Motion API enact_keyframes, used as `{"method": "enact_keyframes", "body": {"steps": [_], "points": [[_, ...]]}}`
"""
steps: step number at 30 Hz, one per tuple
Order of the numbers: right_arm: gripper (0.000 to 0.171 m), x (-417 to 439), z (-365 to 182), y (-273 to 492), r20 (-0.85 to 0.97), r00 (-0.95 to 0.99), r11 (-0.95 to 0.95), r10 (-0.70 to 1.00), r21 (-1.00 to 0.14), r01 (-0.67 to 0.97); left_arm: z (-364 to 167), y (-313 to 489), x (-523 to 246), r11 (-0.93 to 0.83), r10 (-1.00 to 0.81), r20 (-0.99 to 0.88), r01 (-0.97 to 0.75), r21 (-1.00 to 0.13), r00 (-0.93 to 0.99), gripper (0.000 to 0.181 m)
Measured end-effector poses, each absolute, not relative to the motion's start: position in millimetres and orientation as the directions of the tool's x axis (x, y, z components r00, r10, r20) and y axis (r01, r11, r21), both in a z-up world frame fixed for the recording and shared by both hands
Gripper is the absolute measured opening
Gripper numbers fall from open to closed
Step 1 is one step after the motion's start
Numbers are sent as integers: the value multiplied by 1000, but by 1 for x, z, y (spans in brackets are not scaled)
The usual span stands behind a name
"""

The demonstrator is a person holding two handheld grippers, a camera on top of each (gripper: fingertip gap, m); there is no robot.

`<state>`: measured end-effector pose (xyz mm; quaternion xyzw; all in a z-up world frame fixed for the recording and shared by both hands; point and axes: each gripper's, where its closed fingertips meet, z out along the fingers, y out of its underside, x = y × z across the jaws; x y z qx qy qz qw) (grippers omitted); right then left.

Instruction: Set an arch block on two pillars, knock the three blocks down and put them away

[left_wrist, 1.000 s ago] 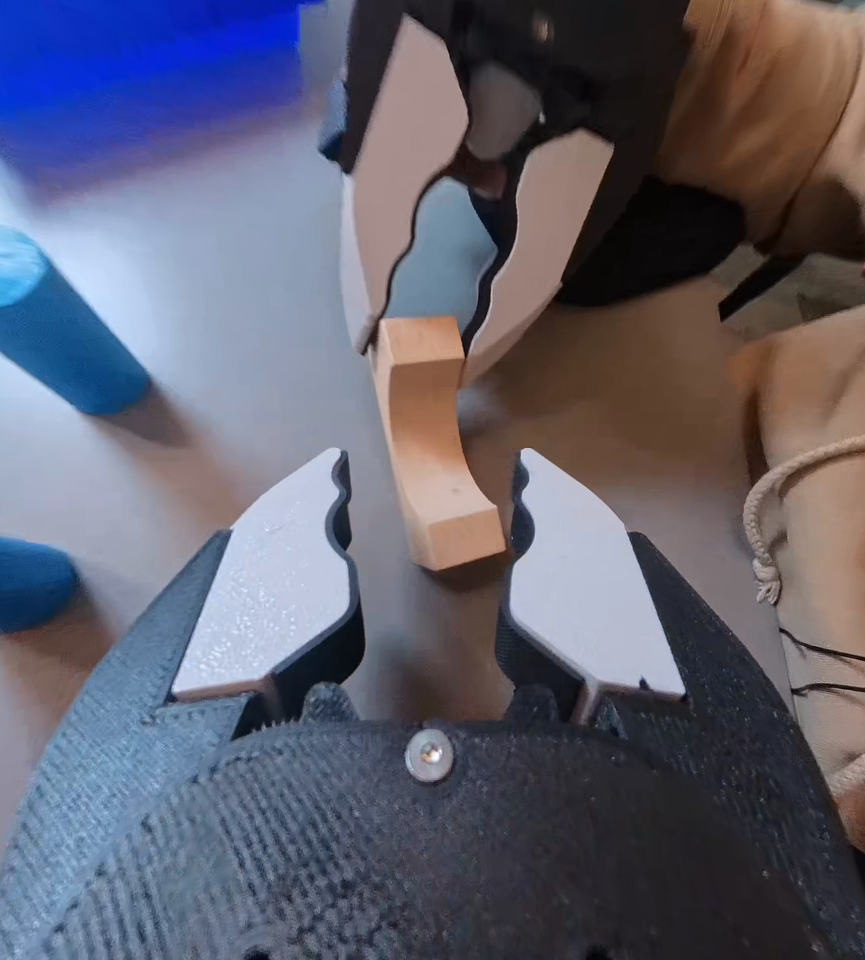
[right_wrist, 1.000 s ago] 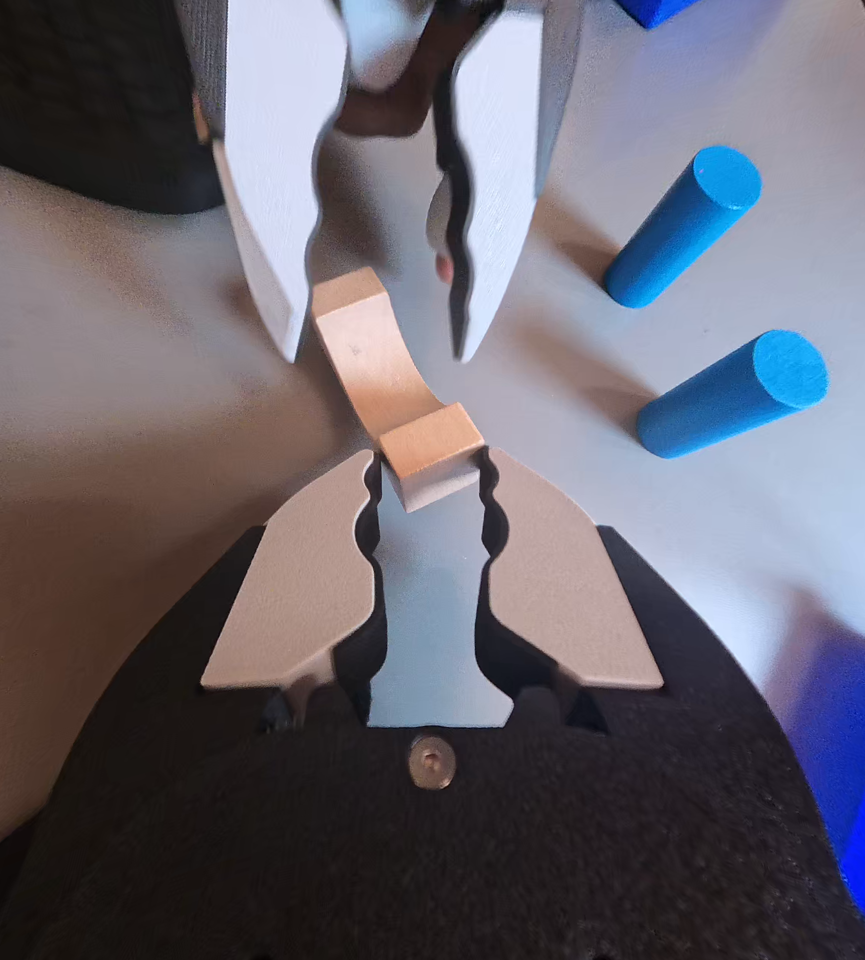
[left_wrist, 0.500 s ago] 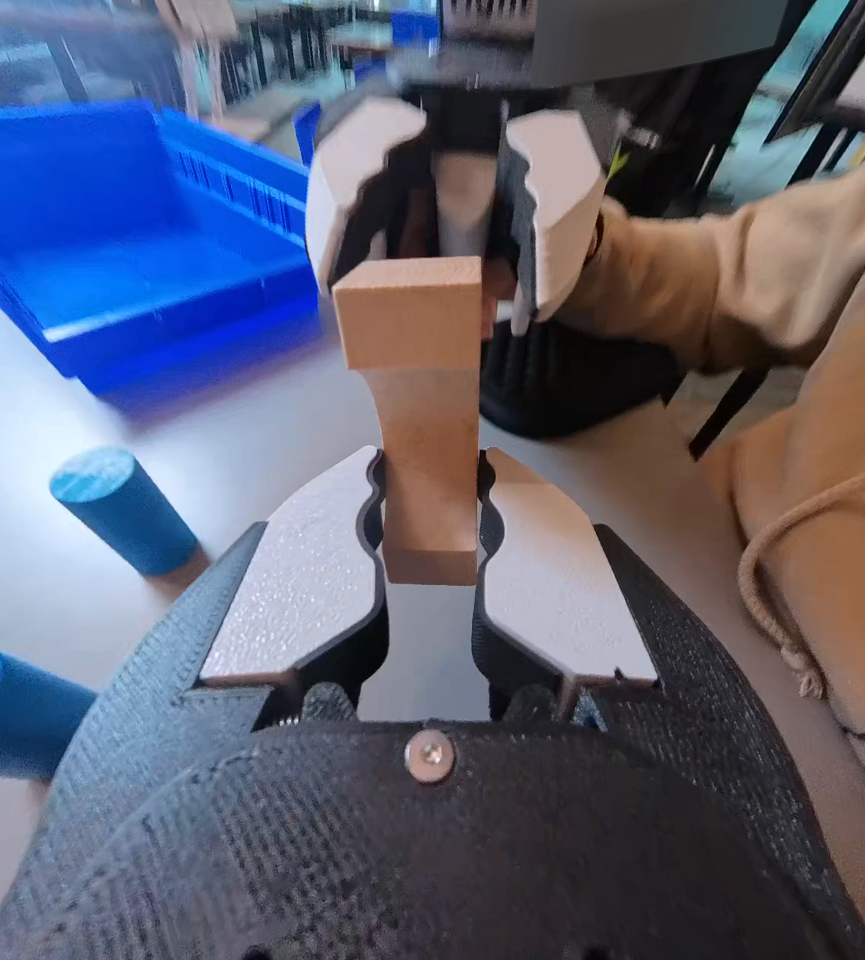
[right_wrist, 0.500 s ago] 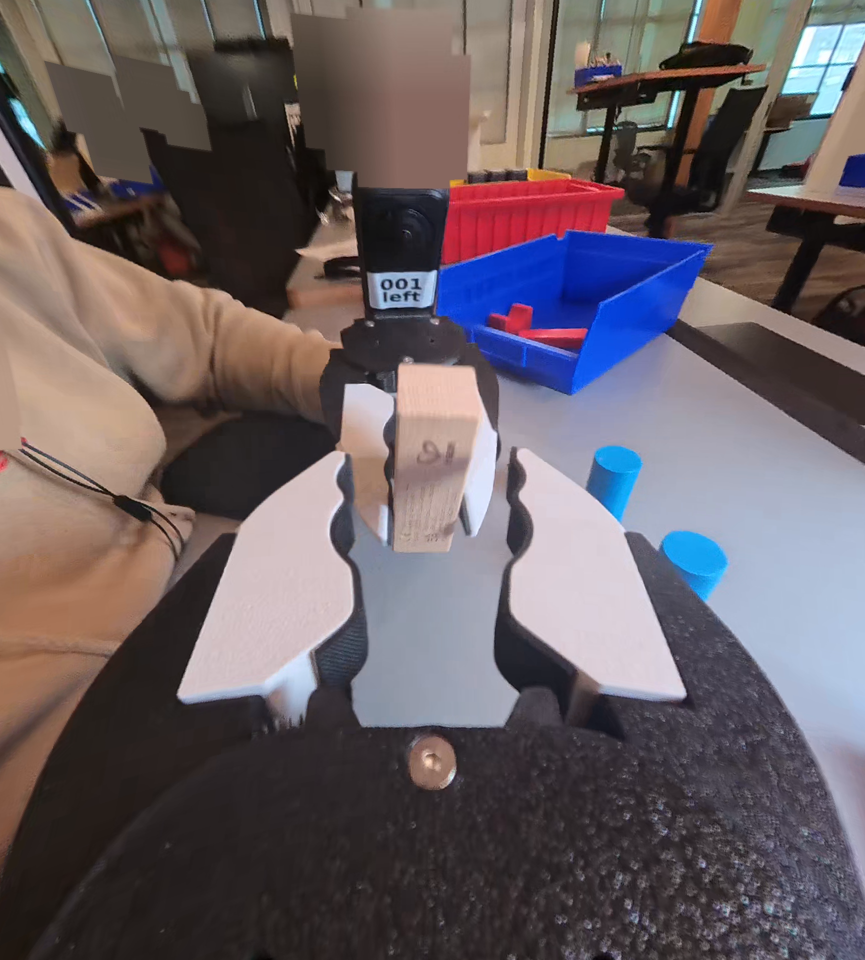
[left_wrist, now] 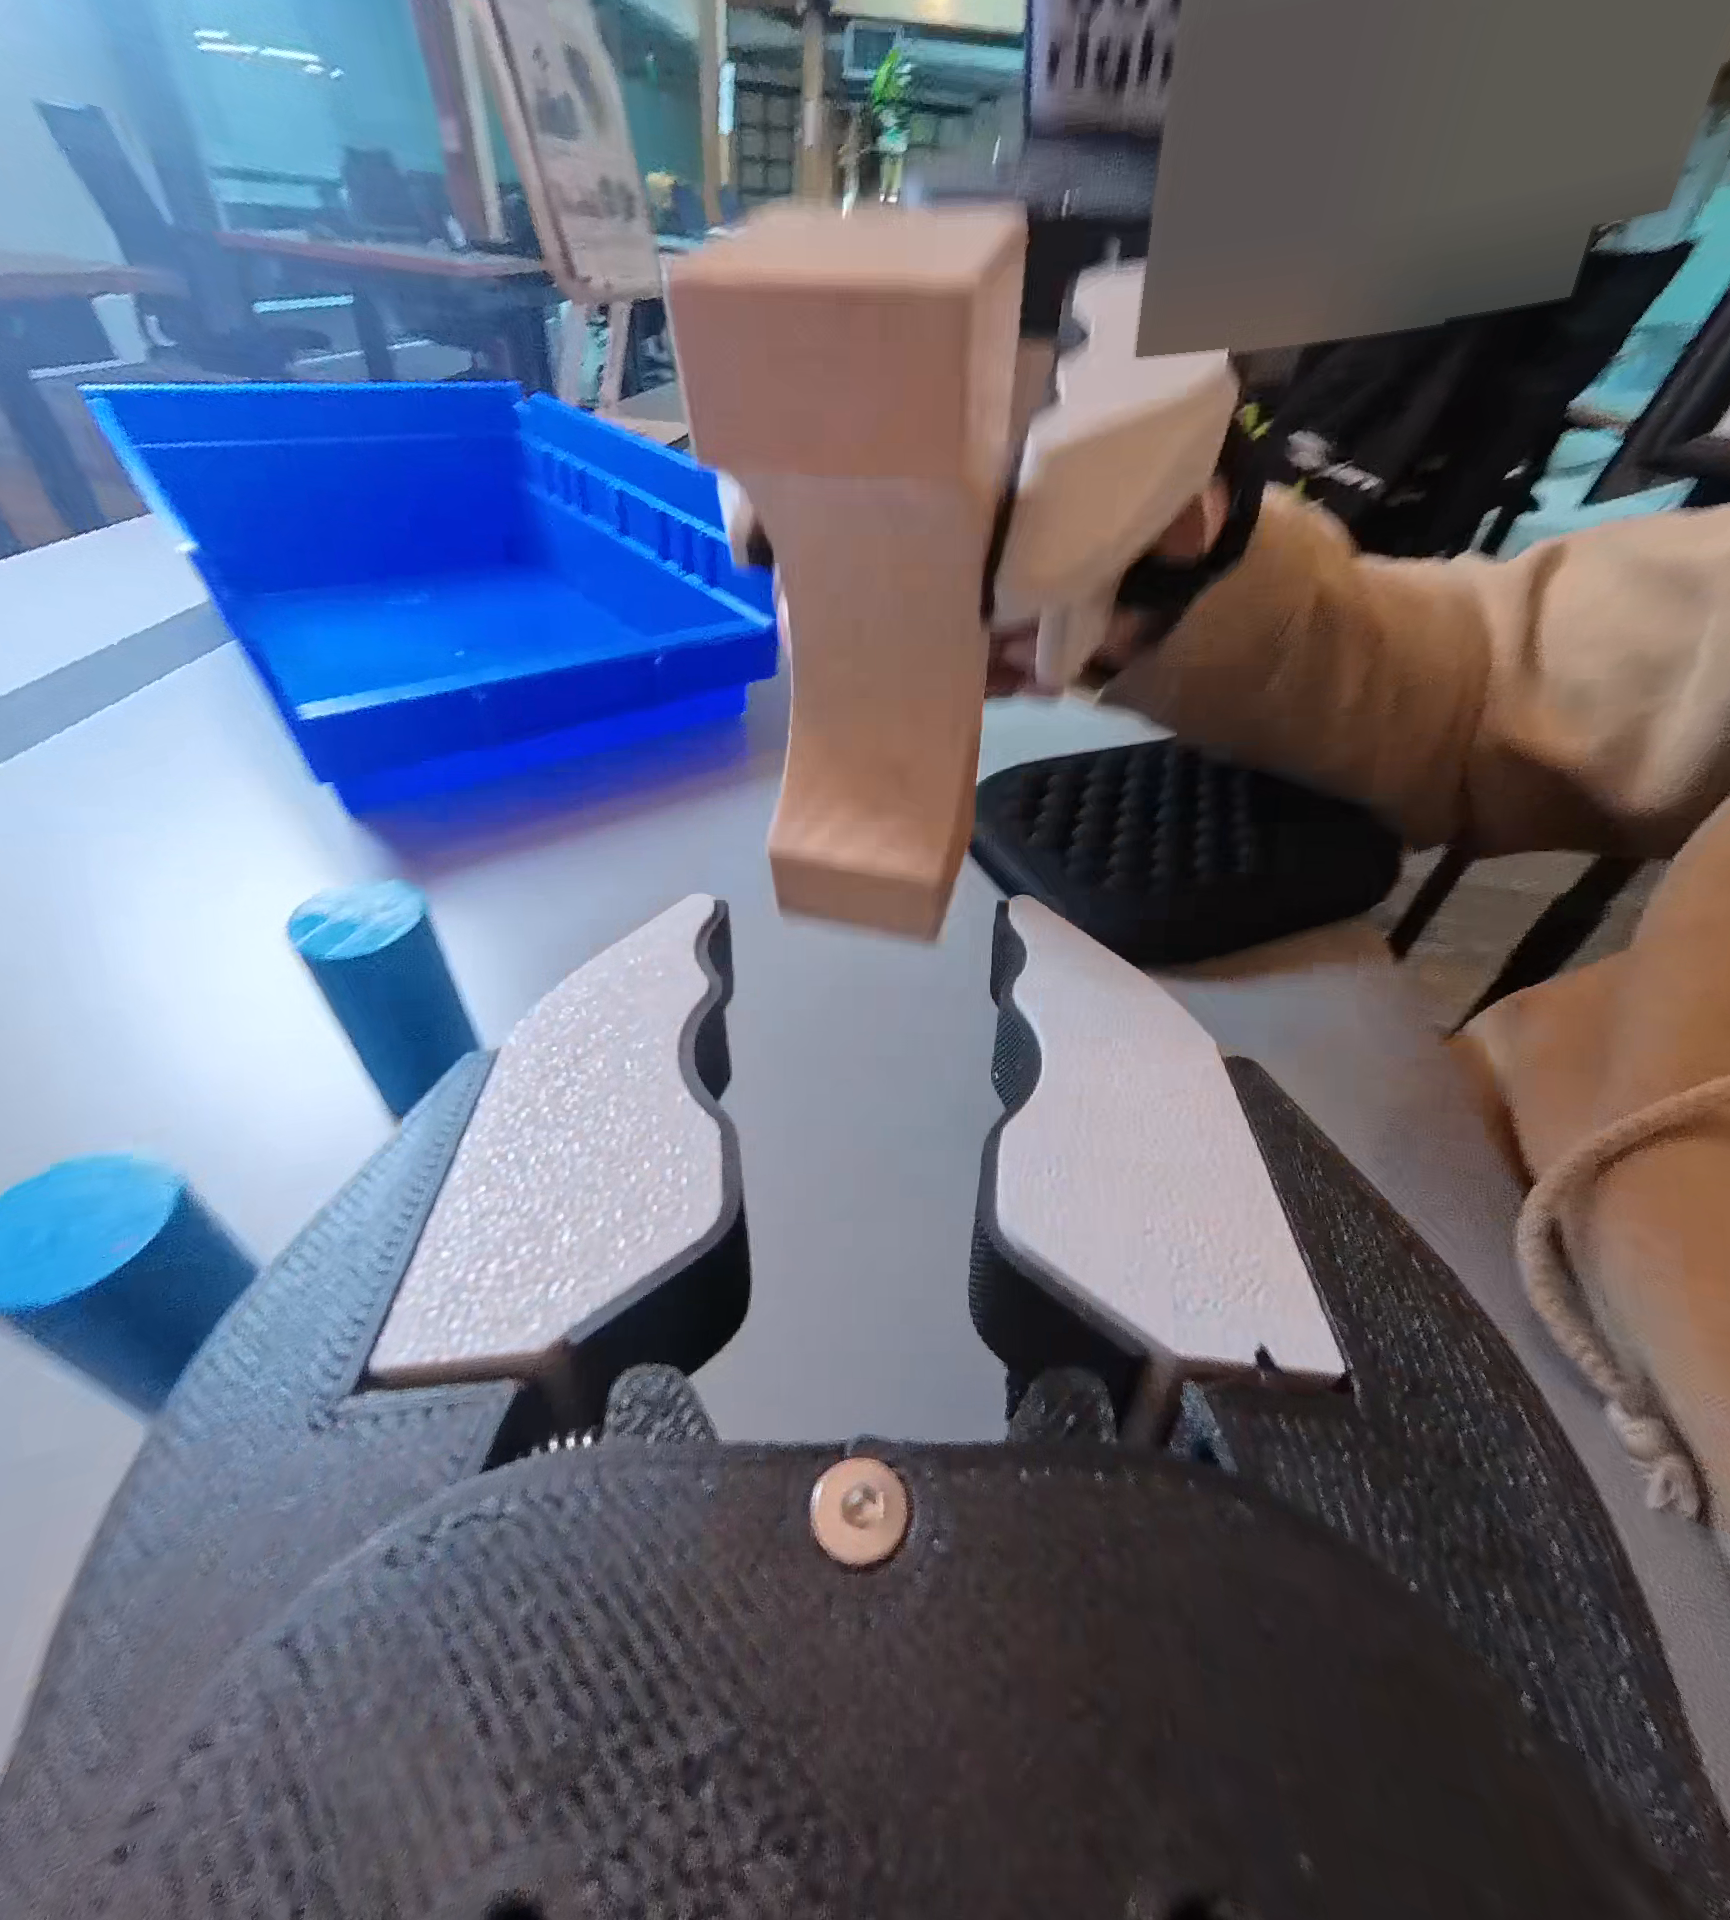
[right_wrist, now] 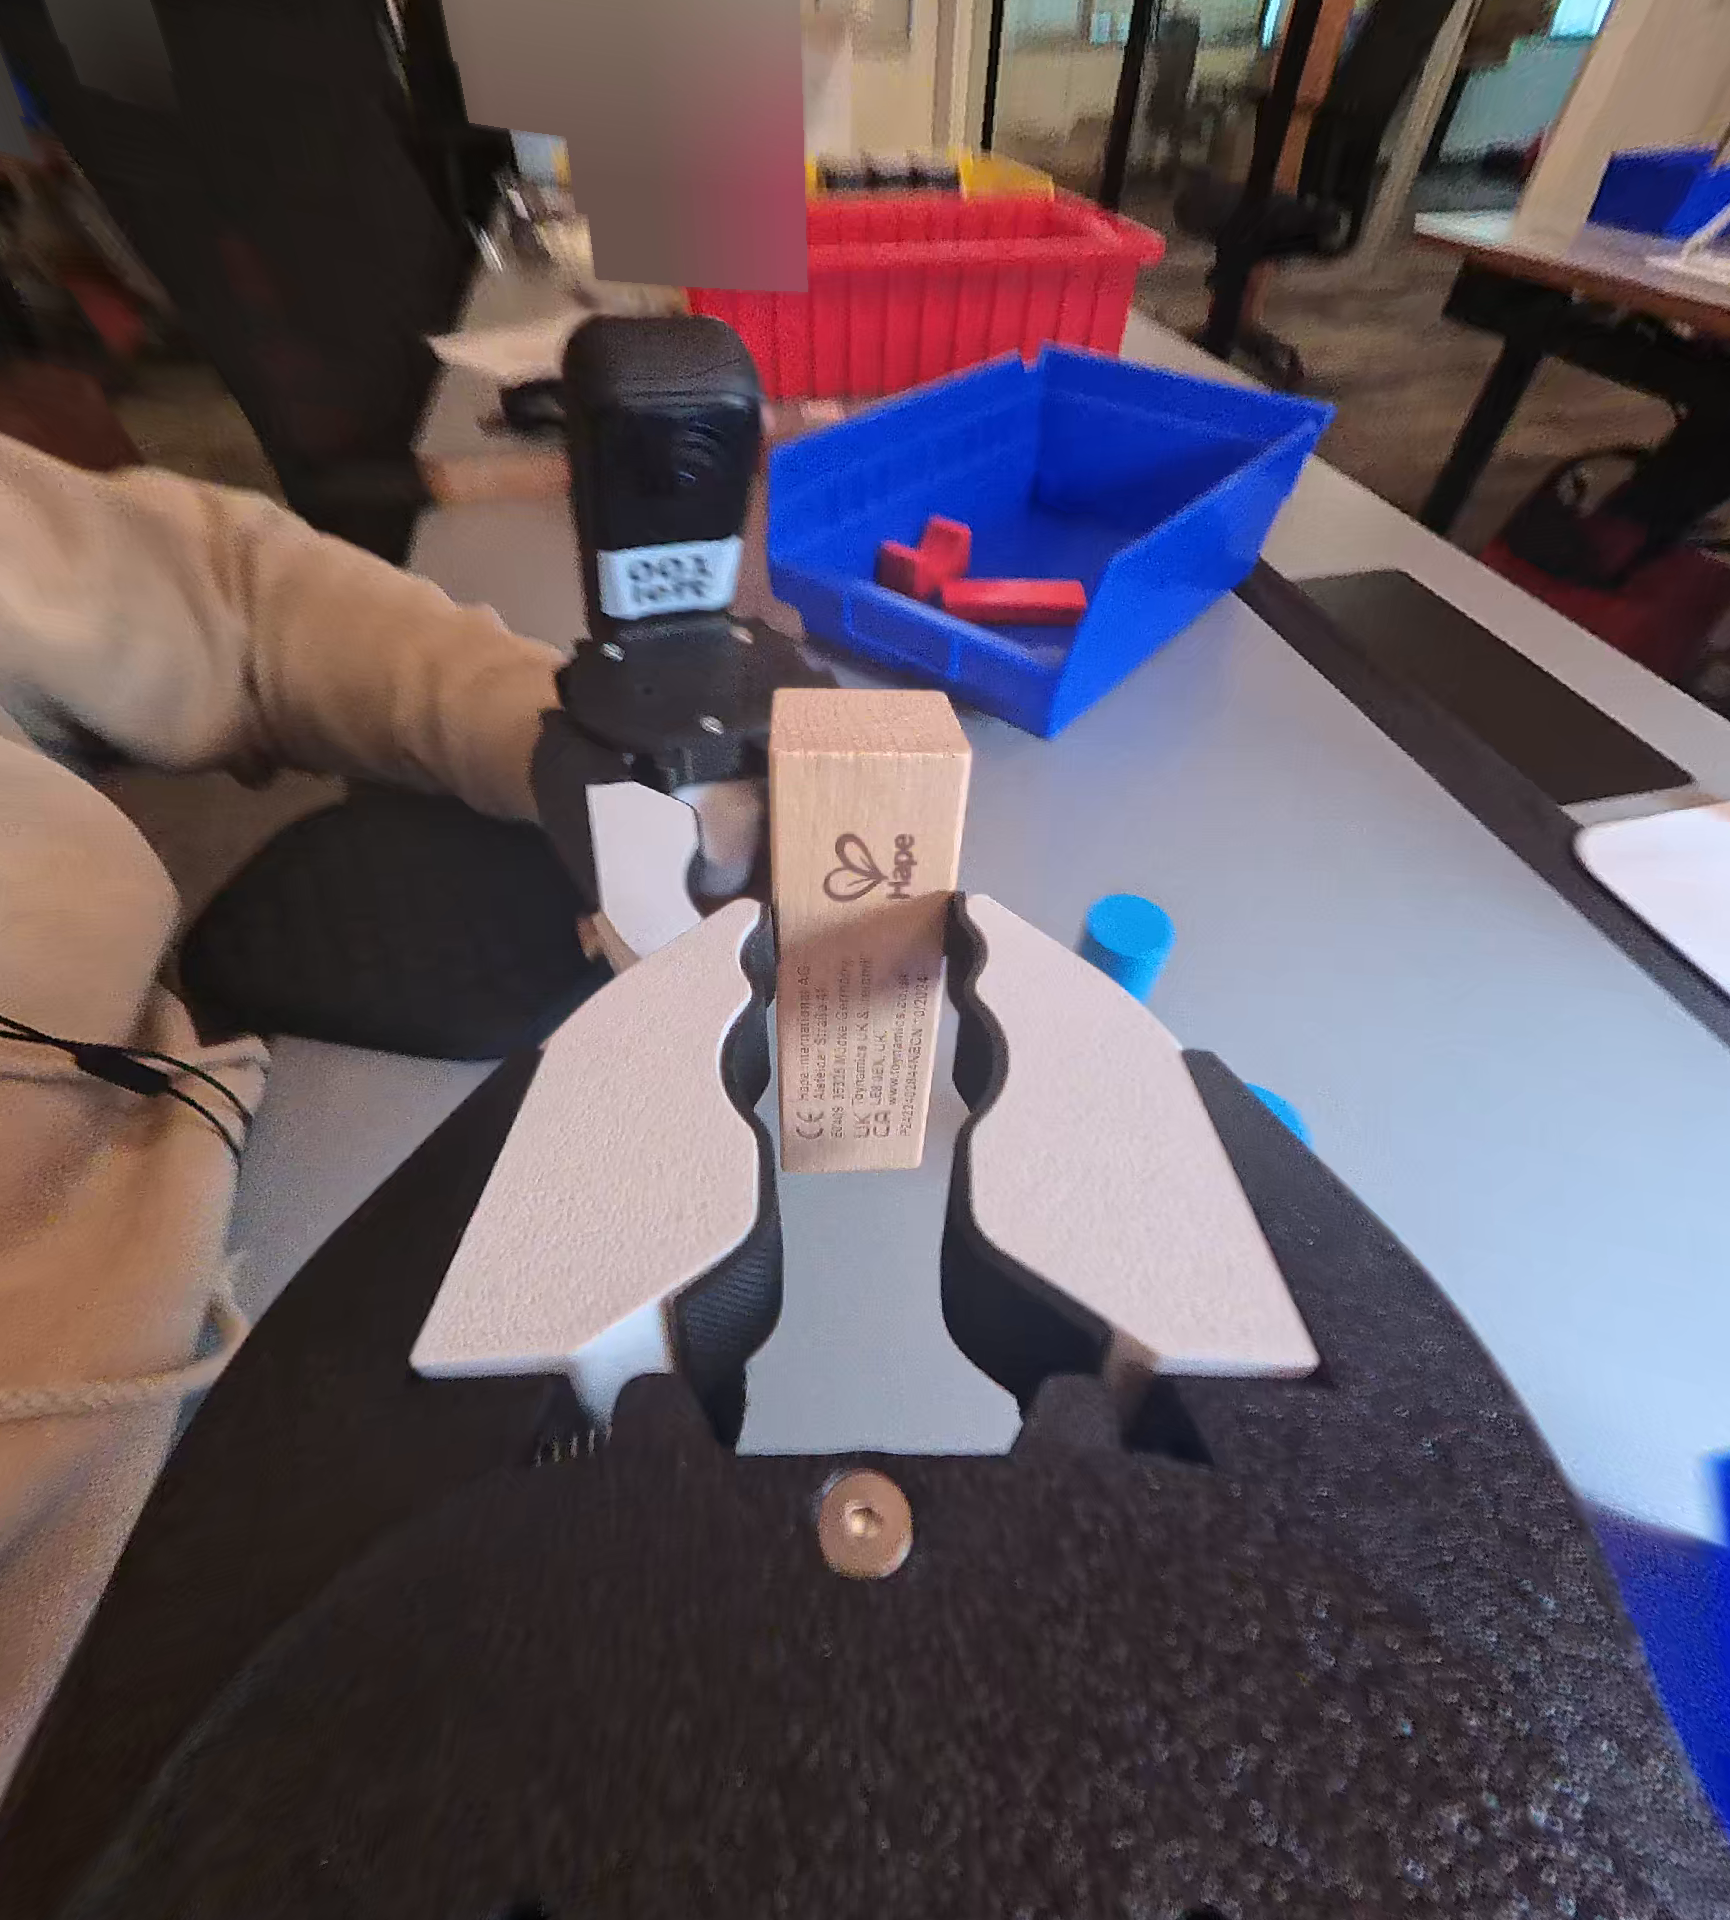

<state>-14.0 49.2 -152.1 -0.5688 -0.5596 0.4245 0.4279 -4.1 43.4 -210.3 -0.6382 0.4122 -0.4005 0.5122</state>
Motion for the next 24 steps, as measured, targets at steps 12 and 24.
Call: {"method": "enact_keyframes", "body": {"steps": [12,24], "points": [[32,-43,-164,147,249,-141,249,958,-481,841,-230,73,-64,-138,-815,16,-167,-976,580,51],[32,-55,-212,161,156,-218,245,963,-183,952,-259,90,-79,-230,-754,14,-244,-942,657,54]]}}
